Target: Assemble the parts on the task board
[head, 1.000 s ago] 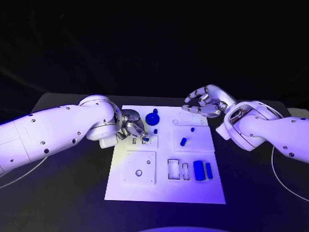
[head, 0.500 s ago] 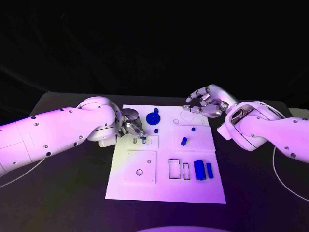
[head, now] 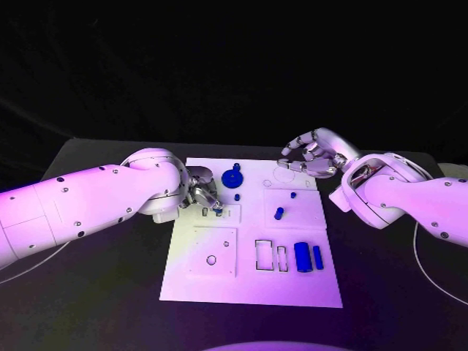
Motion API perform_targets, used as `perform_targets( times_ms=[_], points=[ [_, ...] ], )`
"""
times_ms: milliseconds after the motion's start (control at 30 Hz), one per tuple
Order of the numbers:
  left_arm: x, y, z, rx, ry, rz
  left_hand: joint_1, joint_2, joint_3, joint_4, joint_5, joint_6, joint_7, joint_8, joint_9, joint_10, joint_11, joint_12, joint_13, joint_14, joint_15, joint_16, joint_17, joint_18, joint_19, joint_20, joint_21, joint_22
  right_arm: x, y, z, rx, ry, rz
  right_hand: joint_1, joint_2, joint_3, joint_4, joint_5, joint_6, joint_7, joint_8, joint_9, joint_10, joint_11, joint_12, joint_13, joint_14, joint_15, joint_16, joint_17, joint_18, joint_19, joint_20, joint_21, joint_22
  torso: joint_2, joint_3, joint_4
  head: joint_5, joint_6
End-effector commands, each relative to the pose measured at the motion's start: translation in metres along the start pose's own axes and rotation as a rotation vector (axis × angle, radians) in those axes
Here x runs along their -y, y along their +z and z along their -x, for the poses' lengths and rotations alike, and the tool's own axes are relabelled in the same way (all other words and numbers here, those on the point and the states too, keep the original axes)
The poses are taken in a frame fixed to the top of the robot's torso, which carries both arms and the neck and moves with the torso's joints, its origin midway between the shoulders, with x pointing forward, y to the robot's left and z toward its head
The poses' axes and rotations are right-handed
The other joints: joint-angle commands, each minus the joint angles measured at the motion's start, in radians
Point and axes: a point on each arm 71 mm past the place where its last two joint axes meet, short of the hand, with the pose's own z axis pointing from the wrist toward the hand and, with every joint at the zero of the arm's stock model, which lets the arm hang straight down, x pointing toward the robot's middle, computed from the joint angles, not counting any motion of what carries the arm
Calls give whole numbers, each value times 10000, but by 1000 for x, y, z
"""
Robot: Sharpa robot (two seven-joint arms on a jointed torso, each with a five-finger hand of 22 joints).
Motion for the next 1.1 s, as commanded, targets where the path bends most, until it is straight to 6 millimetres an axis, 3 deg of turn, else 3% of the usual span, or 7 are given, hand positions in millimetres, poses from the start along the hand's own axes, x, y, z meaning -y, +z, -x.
perform_targets(
  times_ms=[33, 1100],
  points=[
    [1, 1, -1, -70, 301, 21, -8, 95, 1668, -1730, 30, 231, -183, 35, 15, 78, 3, 68, 18, 929, -44, 58, 2210, -67, 8, -89, 40, 16, -1, 0, -2, -139, -101, 73, 28, 20, 57, 14, 24, 40, -38, 69, 14, -24, -9, -60, 1198, 1060, -60, 33, 2632, -142, 1046, -103, 45, 2631, 4, 3, -2, -3, 1],
    [2, 1, -7, -495, 854, 83, -58, 105, 1637, -1726, 140, 265, -203, 82, 45, 157, -12, 151, 124, 942, -55, 82, 2258, -72, 17, -94, 54, 45, -1, 0, -2, -159, -96, 72, 11, 25, 64, 27, 26, 47, -40, 81, 15, -22, -11, -59, 1199, 1060, -62, 34, 2633, -142, 1046, -105, 45, 2631, -6, 8, 1, -12, -70]
  ],
)
